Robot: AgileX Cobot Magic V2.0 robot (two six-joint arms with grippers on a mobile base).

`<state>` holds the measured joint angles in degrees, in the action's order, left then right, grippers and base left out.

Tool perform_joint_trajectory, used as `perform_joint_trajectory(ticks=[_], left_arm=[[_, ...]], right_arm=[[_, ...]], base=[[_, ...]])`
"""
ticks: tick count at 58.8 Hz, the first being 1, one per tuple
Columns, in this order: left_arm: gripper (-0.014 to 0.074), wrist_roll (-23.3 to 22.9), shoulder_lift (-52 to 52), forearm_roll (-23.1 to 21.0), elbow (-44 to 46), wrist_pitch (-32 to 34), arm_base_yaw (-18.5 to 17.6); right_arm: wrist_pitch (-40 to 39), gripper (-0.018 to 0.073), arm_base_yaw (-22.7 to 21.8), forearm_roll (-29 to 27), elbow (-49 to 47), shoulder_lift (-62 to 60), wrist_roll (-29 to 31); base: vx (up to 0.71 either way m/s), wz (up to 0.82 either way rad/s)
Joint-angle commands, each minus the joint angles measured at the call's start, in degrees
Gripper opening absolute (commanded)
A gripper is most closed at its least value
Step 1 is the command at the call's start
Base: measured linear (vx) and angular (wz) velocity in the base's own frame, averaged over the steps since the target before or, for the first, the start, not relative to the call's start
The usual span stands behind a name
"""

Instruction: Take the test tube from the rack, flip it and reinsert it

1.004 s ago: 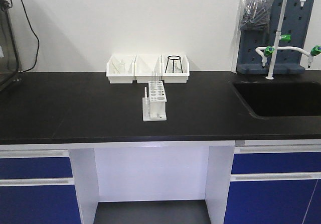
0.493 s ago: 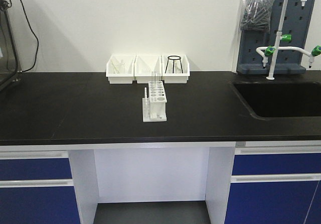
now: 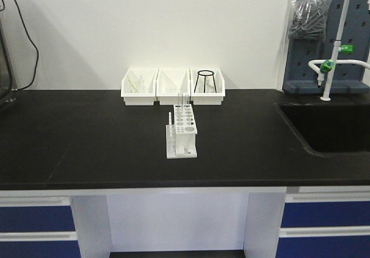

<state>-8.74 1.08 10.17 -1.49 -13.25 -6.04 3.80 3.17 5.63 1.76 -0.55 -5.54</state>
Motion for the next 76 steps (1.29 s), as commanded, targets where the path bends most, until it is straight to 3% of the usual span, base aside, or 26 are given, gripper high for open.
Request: perform_joint_trajectory(ticks=[1, 76], left_arm=[[-0.0006, -0.5, 0.5, -0.3, 0.2, 4.6, 0.0], [-0.0006, -0.5, 0.5, -0.3, 0.2, 4.6, 0.0]], right_arm=[[-4.4, -0.0007, -0.4, 0.7, 0.1, -0.8, 0.3], [-4.4, -0.0007, -0.4, 0.7, 0.1, -0.8, 0.3]], base=[[0.35, 0.01], [0.34, 0.00]])
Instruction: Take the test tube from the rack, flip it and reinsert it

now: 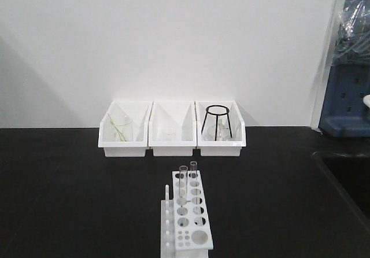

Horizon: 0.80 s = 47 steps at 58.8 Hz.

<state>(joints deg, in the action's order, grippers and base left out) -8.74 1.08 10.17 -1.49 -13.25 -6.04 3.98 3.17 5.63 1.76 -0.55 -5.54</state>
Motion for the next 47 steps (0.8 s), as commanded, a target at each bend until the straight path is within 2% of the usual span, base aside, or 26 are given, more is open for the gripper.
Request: perform_joint_trajectory(ticks=[1, 24, 47], left_arm=[[-0.0006, -0.5, 0.5, -0.3, 0.2, 4.6, 0.0], [-0.0006, -0.5, 0.5, -0.3, 0.2, 4.6, 0.0], [-0.0006, -0.5, 0.5, -0.3, 0.2, 4.6, 0.0]], right_arm=[[-4.5, -0.0007, -0.4, 0.7, 0.1, -0.8, 0.3], [-4.5, -0.0007, -0.4, 0.7, 0.1, -0.8, 0.3], [-4.5, -0.0007, -0.4, 0.7, 0.1, -0.8, 0.3]], base=[[0.31, 0.04], [0.25, 0.01], [0.08, -0.02]])
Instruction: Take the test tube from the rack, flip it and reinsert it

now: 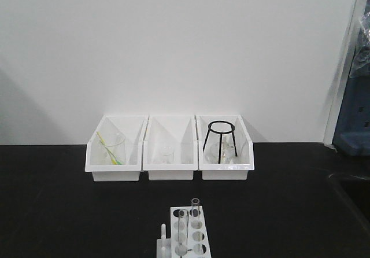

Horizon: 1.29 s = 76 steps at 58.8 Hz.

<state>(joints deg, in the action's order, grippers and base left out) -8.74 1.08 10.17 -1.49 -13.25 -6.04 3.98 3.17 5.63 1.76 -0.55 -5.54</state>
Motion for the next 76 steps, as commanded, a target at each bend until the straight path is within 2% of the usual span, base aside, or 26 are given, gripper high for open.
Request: perform_joint_trajectory(ticks=[1, 8, 14, 18, 26, 36, 47, 55, 61, 65, 71, 76], left_arm=[[-0.0006, -0.5, 0.5, -0.3, 0.2, 4.6, 0.0], [-0.0006, -0.5, 0.5, -0.3, 0.2, 4.6, 0.0], [-0.0006, -0.5, 0.5, -0.3, 0.2, 4.6, 0.0], [-0.0006, -0.5, 0.5, -0.3, 0.2, 4.6, 0.0], [-0.0006, -0.5, 0.5, -0.3, 0.2, 4.6, 0.0], [-0.0006, -0.5, 0.5, -0.3, 0.2, 4.6, 0.0], [-0.0006, -0.5, 0.5, -0.3, 0.2, 4.6, 0.0], [-0.0006, -0.5, 0.5, -0.3, 0.2, 4.6, 0.0], [-0.0006, -0.5, 0.5, -0.3, 0.2, 4.6, 0.0], [-0.0006, -0.5, 0.5, -0.3, 0.2, 4.6, 0.0], [-0.0006, -0.5, 0.5, -0.3, 0.2, 4.6, 0.0], [-0.0006, -0.5, 0.5, -0.3, 0.2, 4.6, 0.0]], right_arm=[[-4.5, -0.0007, -0.4, 0.7, 0.1, -0.8, 0.3], [-6.0, -0.0007, -0.4, -1.5, 0.1, -0.8, -1.5], [-15.4, -0.0007, -0.4, -1.5, -1.7, -0.8, -1.4], [-18.3, -0.0007, -0.2, -1.5, -6.2, -0.8, -1.4], [-17.7, -0.0007, -0.2, -1.5, -21.0, 6.1, -1.4], [-15.4, -0.0007, -0.2, 2.1, -38.0, 26.0, 0.4], [-11.5, -0.0007, -0.2, 2.4, -46.3, 41.1, 0.3], [-11.5, 0.0005, -0.2, 2.4, -47.4, 44.6, 0.3], [-10.7, 0.0050, -0.2, 2.4, -47.4, 44.9, 0.3], [-10.3, 0.0111, -0.2, 2.4, -47.4, 44.9, 0.3], [-9.1, 0.0251, -0.2, 2.4, -47.4, 44.9, 0.3], [-7.6, 0.0412, -0.2, 2.4, -47.4, 44.9, 0.3]], base=[[0.02, -0.02], [0.00, 0.00], [0.00, 0.00], [0.00, 0.00], [0.00, 0.00], [0.00, 0.00], [0.00, 0.00], [0.00, 0.00], [0.00, 0.00], [0.00, 0.00], [0.00, 0.00], [0.00, 0.00]])
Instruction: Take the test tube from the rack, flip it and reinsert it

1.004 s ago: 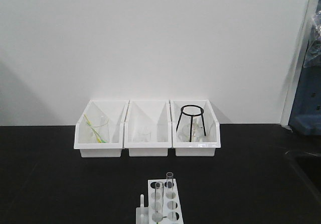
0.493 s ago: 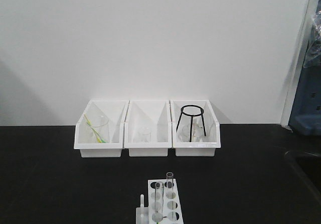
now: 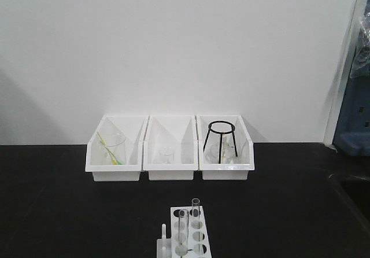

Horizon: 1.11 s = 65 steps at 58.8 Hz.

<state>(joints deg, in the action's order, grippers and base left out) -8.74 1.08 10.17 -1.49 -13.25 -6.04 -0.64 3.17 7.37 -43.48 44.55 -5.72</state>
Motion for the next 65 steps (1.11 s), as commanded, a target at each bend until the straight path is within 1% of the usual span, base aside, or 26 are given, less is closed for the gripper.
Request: perform_joint_trajectory(ticks=[1, 7, 9, 12, 16, 20, 24, 29, 31, 34, 37, 42, 43, 45, 50, 53, 59, 65], left_arm=[[-0.0006, -0.5, 0.5, -0.3, 0.2, 4.6, 0.0], [-0.0006, -0.5, 0.5, -0.3, 0.2, 4.6, 0.0], [-0.0006, -0.5, 0.5, -0.3, 0.2, 4.6, 0.0], [-0.0006, -0.5, 0.5, -0.3, 0.2, 4.6, 0.0], [-0.0006, -0.5, 0.5, -0.3, 0.2, 4.6, 0.0], [-0.0006, -0.5, 0.5, -0.3, 0.2, 4.6, 0.0], [-0.0006, -0.5, 0.5, -0.3, 0.2, 4.6, 0.0], [-0.0006, -0.5, 0.5, -0.3, 0.2, 4.6, 0.0], [-0.0006, -0.5, 0.5, -0.3, 0.2, 4.6, 0.0], [-0.0006, -0.5, 0.5, -0.3, 0.2, 4.6, 0.0], [-0.0006, -0.5, 0.5, -0.3, 0.2, 4.6, 0.0], [-0.0006, -0.5, 0.5, -0.3, 0.2, 4.6, 0.0], [-0.0006, -0.5, 0.5, -0.3, 0.2, 4.6, 0.0], [-0.0006, -0.5, 0.5, -0.3, 0.2, 4.6, 0.0], [-0.0006, -0.5, 0.5, -0.3, 0.2, 4.6, 0.0], [-0.0006, -0.5, 0.5, -0.3, 0.2, 4.6, 0.0], [-0.0006, -0.5, 0.5, -0.3, 0.2, 4.6, 0.0], [-0.0006, -0.5, 0.5, -0.3, 0.2, 4.6, 0.0]], right_arm=[[-2.8, 0.0424, -0.2, 0.6, -2.1, -0.2, 0.5], [-2.1, 0.0590, -0.2, 0.6, -2.1, -0.2, 0.5], [-2.1, 0.0631, -0.2, 0.6, -2.1, -0.2, 0.5], [-2.6, 0.0674, -0.2, 0.6, -2.1, -0.3, 0.5], [-4.0, 0.0704, -0.2, -1.1, -2.1, -0.4, -0.7], [-5.9, 0.0702, -0.2, -2.6, -1.9, -0.4, -2.0], [-7.3, 0.0691, -0.2, -2.4, -0.7, 0.6, -2.5], [-9.8, 0.0665, 0.1, -2.4, 3.2, 2.2, -3.8], [-10.7, 0.0652, 0.9, -2.4, 5.1, 3.1, -4.6], [-13.4, 0.0623, 2.9, -2.3, 9.4, 4.6, -6.1], [-16.9, 0.0599, 6.1, -1.5, 13.1, 6.4, -6.4], [-25.5, 0.0544, 11.5, 2.7, 18.7, 10.5, -6.4], [-26.3, 0.0536, 12.4, 3.1, 19.0, 11.3, -6.4], [-29.7, 0.0519, 14.5, 5.9, 20.4, 13.7, -6.4], [-36.7, 0.0488, 18.6, 11.2, 20.8, 20.0, -6.3], [-41.4, 0.0482, 20.4, 13.5, 20.2, 24.3, -6.3], [-47.2, 0.0482, 22.2, 14.8, 17.4, 32.2, -6.4], [-50.4, 0.0482, 22.2, 15.2, 13.5, 38.8, -6.4]], base=[[0.00, 0.00], [0.00, 0.00], [0.00, 0.00], [0.00, 0.00], [0.00, 0.00], [0.00, 0.00], [0.00, 0.00], [0.00, 0.00], [0.00, 0.00], [0.00, 0.00], [0.00, 0.00], [0.00, 0.00], [0.00, 0.00], [0.00, 0.00], [0.00, 0.00], [0.00, 0.00], [0.00, 0.00], [0.00, 0.00]])
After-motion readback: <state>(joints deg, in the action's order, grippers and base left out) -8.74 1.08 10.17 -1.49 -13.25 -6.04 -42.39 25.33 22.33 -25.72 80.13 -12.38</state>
